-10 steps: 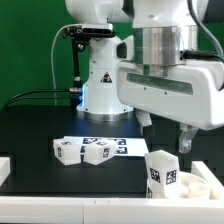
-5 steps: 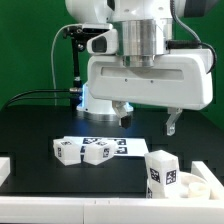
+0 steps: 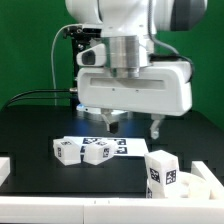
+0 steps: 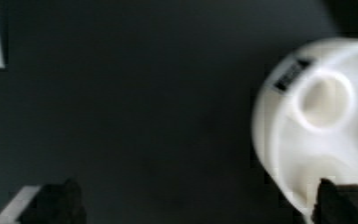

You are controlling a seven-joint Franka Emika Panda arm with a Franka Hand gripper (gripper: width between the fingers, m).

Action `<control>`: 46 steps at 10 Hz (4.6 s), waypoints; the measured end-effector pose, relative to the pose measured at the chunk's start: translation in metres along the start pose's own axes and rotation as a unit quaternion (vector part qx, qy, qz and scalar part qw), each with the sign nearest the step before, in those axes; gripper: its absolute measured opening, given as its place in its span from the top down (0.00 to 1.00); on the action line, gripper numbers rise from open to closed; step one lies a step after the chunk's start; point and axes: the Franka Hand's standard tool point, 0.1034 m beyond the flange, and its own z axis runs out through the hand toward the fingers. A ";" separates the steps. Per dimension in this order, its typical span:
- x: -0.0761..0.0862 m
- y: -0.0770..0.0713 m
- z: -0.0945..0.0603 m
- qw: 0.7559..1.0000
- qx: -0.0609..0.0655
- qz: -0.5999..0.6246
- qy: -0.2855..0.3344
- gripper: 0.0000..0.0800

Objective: Assemble stool

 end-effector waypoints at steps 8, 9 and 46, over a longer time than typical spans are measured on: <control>-0.025 0.040 0.016 1.000 -0.001 -0.006 -0.015 0.19; -0.030 0.052 0.022 1.000 -0.006 -0.010 -0.008 0.19; -0.056 0.069 0.066 0.901 -0.101 -0.209 -0.367 0.19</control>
Offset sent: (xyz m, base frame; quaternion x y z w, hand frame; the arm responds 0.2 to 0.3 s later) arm 0.0000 0.0000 0.0000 0.0000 0.0000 0.0000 1.0000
